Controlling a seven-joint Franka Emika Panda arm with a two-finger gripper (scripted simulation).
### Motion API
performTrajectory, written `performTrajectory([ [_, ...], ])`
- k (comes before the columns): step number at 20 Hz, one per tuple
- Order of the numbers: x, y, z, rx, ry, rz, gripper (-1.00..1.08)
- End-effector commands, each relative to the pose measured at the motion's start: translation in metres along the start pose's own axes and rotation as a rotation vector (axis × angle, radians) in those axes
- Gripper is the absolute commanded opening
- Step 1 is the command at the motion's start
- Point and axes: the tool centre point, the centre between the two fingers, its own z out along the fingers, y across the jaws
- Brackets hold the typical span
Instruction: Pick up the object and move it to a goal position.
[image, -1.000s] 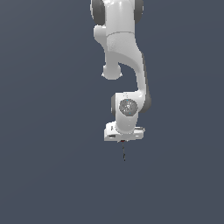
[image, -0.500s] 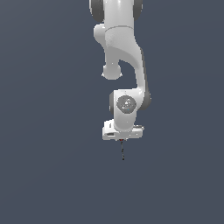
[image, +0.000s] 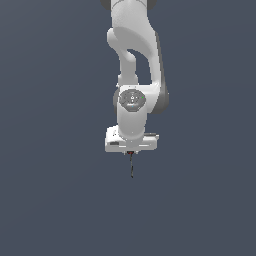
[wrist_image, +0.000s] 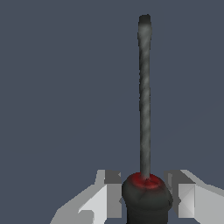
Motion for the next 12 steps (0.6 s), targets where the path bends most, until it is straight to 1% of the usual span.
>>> performTrajectory([
  [1, 0.000, 0.014, -0.028, 0.000, 0.002, 0.000, -1.00],
  [12, 0.002, 0.075, -0.149, 0.001, 0.002, 0.000, -1.00],
])
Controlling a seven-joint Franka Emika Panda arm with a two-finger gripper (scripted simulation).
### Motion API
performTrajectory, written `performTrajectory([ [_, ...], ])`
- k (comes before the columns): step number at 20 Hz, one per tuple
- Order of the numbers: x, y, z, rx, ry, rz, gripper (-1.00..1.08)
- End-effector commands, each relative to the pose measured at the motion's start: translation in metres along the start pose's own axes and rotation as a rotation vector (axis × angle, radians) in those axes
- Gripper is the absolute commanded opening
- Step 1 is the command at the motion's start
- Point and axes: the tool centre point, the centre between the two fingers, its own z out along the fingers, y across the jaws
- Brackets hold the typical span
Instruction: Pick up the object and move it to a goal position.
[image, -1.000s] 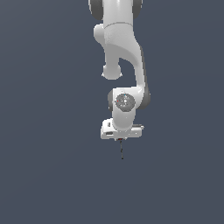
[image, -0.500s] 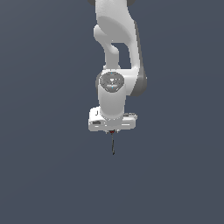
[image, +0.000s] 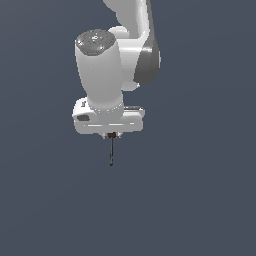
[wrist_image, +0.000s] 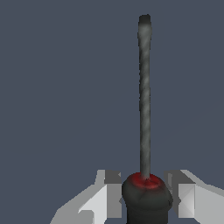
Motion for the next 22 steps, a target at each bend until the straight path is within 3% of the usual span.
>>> performTrajectory([
  [1, 0.000, 0.014, -0.028, 0.000, 0.000, 0.000, -1.00],
  [11, 0.005, 0.063, -0.124, 0.000, 0.000, 0.000, -1.00],
  [22, 0.010, 0.096, -0.189, -0.001, 0.000, -0.001, -1.00],
])
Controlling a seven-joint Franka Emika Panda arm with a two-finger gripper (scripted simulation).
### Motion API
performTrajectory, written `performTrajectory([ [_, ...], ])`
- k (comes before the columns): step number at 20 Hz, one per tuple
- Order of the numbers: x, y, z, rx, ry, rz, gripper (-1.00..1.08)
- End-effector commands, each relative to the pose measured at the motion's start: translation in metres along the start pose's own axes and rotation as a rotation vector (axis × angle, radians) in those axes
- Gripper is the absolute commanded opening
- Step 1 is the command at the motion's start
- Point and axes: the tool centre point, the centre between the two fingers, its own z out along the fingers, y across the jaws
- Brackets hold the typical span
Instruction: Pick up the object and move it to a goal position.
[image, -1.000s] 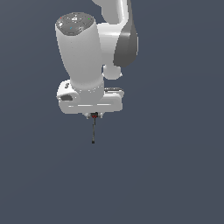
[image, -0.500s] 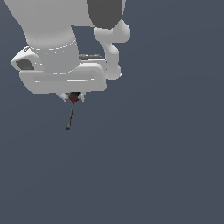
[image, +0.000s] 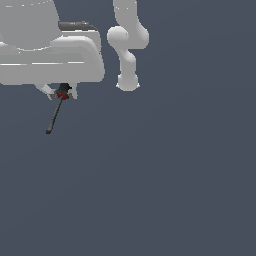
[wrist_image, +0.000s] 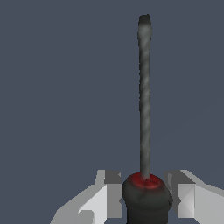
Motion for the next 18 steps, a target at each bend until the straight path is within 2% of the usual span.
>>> performTrajectory([
  [1, 0.001, 0.005, -0.011, 0.000, 0.000, -0.001, -1.00],
  [18, 0.005, 0.018, -0.035, 0.000, 0.000, 0.000, -1.00],
])
